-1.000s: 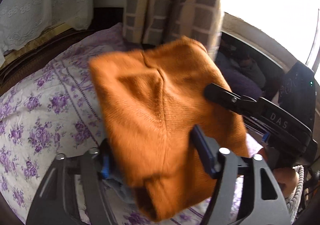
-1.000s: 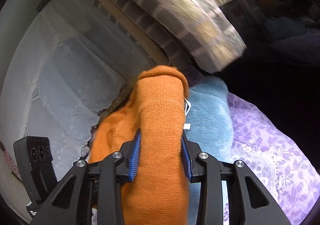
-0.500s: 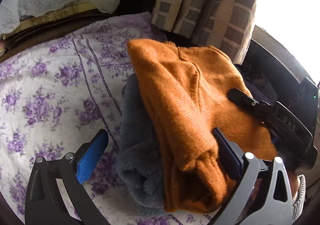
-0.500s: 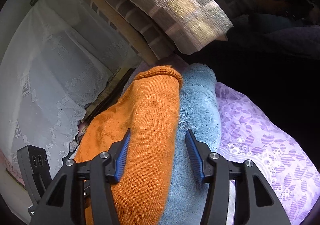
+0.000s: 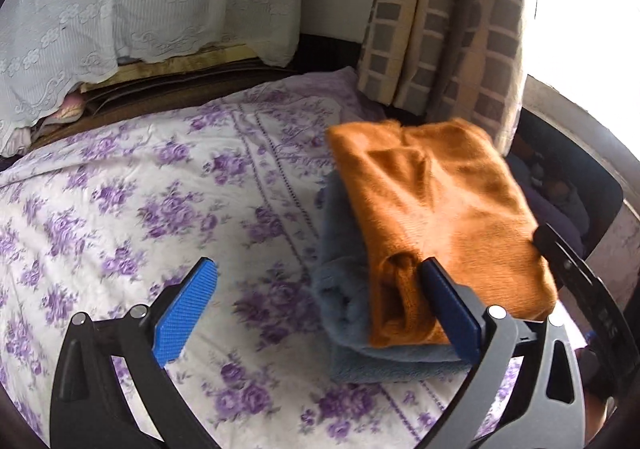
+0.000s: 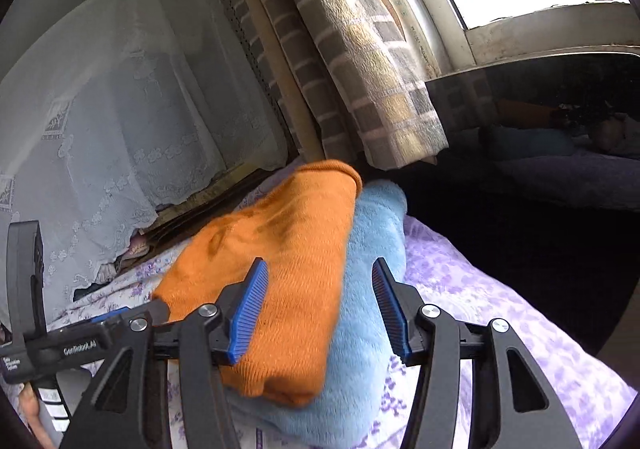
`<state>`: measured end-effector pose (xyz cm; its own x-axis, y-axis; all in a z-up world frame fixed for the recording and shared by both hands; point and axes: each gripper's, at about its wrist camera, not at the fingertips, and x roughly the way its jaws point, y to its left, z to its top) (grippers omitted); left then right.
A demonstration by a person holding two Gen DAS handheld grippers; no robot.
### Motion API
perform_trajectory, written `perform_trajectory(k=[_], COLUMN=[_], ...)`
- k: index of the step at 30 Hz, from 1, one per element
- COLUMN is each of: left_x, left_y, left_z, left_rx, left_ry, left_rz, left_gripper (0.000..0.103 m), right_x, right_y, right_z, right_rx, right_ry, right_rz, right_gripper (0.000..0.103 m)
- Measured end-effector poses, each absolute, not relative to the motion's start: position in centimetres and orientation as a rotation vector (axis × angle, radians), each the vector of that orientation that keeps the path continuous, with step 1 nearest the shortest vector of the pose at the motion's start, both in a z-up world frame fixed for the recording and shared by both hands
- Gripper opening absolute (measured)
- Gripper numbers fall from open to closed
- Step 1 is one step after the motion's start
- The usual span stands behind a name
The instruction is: Fold small clothes
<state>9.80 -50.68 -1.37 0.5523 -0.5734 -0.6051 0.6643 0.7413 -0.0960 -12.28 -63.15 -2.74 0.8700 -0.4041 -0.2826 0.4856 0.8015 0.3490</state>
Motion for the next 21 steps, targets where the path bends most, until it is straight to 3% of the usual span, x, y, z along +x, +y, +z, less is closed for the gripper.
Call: perform_trajectory(k=[4, 21], left_x=[9.3, 5.6], left_y=[-51.3, -46.8], left_z=[-2.0, -1.6], left_rx=[0.200, 0.219], left_ry=[0.626, 0.587], left_rz=[-0.697, -0.670], left_gripper=[0.099, 0.099], right_x=[-12.2, -15.2], right_y=[-63.2, -59.2], right_z=[-3.5, -3.6], right_rx=[0.432, 0.372], right_ry=[0.219, 0.155], right_rz=[-0.495, -0.556], right_gripper=[0.059, 0.059])
